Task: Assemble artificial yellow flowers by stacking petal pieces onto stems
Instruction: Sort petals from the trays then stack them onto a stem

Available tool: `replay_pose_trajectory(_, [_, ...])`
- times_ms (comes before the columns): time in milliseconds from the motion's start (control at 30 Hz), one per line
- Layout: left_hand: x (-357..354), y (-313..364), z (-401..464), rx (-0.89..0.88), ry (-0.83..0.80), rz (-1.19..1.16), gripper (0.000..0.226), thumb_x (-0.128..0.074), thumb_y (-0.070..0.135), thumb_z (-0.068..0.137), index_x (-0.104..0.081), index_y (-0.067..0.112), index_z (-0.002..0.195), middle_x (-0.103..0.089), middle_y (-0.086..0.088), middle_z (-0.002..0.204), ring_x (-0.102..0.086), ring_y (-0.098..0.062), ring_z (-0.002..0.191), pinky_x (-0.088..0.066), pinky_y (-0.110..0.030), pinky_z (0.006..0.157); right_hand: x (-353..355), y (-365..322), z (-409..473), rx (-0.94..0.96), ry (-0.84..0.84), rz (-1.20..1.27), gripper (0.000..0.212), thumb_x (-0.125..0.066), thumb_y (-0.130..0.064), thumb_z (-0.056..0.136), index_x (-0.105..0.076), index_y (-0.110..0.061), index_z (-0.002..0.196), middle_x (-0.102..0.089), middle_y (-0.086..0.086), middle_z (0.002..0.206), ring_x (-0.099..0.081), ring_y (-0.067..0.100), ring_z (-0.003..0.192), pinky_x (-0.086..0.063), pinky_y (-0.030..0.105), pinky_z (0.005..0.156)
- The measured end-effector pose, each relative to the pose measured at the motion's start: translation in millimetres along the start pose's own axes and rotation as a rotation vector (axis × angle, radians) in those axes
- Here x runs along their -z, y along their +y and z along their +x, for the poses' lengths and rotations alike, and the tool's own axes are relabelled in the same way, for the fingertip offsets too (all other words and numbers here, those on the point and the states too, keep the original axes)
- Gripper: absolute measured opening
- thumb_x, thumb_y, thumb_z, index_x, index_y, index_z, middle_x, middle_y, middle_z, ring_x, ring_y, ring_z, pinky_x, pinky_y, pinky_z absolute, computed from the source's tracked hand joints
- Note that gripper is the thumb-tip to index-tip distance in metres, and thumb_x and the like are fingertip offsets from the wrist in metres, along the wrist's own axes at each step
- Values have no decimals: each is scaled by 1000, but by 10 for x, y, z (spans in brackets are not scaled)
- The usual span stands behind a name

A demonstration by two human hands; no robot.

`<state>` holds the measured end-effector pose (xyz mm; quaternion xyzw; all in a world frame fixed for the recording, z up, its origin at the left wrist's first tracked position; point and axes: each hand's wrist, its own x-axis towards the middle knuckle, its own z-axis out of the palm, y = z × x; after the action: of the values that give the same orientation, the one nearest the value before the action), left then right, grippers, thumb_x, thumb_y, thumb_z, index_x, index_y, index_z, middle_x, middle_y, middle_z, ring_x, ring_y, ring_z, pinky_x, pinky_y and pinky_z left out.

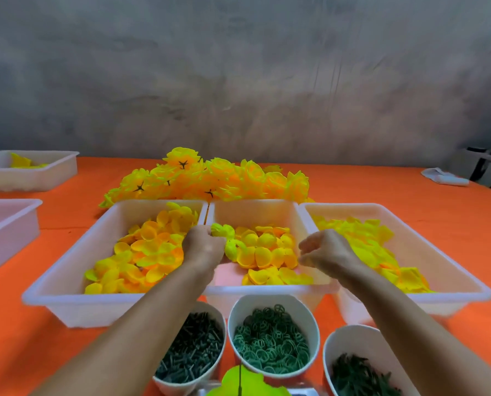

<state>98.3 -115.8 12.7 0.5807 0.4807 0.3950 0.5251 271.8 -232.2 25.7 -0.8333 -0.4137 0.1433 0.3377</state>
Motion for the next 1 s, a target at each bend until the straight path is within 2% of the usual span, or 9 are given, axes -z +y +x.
replay_pose_trajectory(100, [-111, -103, 128, -1, -24, 116, 19, -51, -11, 85, -58, 4, 75, -63, -30, 100, -62, -44, 97, -53, -55, 83, -87, -138, 152, 16, -296, -327, 67, -81, -16, 72, -53, -9, 132, -57, 8, 130, -56, 21, 116, -46, 25, 85])
replay_pose_trajectory(200, [-181, -112, 188, -32, -51, 278, 35, -48, -6, 88, -51, -3, 123, -58, -28, 118, -59, -42, 107, -51, -49, 90, -300, -179, 243, 75, -553, -564, 80, -71, -18, 82, -26, -14, 148, -42, 9, 145, -47, 25, 127, -43, 28, 92])
replay_pose_trajectory(267, [-204, -118, 207, -98, -50, 370, 45, -48, 0, 90, -43, 0, 134, -57, -24, 124, -56, -40, 112, -50, -47, 93, -473, -148, 288, 141, -594, -676, 76, -63, -21, 87, -19, -14, 149, -42, 15, 143, -46, 29, 127, -42, 33, 92])
replay_pose_trajectory(433, [-223, -164, 211, -226, 18, 264, 37, -48, 5, 94, -46, 3, 131, -61, -16, 114, -64, -29, 93, -54, -43, 84, -668, -123, 374, 210, -504, -501, 72, -67, -47, 81, -39, -14, 139, -51, 9, 132, -47, 27, 125, -40, 33, 94])
replay_pose_trajectory(567, [-184, -163, 219, -220, 54, -27, 30, -40, 3, 98, -46, 1, 127, -61, -10, 97, -61, -18, 71, -54, -29, 67, -546, -101, 379, 121, -566, 136, 32, -60, -45, 88, -59, -14, 82, -46, 3, 75, -47, 16, 71, -36, 29, 63])
replay_pose_trajectory(633, [-161, -154, 224, -198, 53, -117, 27, -35, 3, 100, -46, 2, 125, -60, -5, 88, -61, -17, 69, -52, -25, 64, -489, -52, 379, 82, -601, 266, 28, -54, -38, 94, -55, -12, 83, -44, 10, 75, -47, 20, 71, -41, 33, 66])
replay_pose_trajectory(767, [-129, -162, 230, -175, 40, -206, 24, -31, 0, 101, -45, 4, 120, -59, -5, 87, -61, -17, 71, -53, -21, 60, -377, -19, 439, 125, -456, 213, 12, -54, -13, 95, -56, -6, 85, -42, 11, 80, -43, 23, 76, -46, 41, 73])
replay_pose_trajectory(900, [-147, -188, 232, -205, 19, -168, 20, -34, 2, 100, -47, 10, 112, -60, -5, 88, -61, -16, 72, -52, -18, 59, -325, 20, 471, 109, -273, 115, 21, -57, -7, 91, -62, -12, 71, -57, 13, 75, -64, 30, 75, -54, 53, 83])
replay_pose_trajectory(1000, [-160, -219, 251, -228, 11, -123, 19, -35, 3, 100, -50, 11, 108, -62, -6, 89, -61, -16, 72, -52, -15, 57, -367, -18, 457, 142, -207, -33, 15, -62, -12, 89, -66, -8, 103, -65, 17, 91, -67, 33, 87, -53, 46, 85])
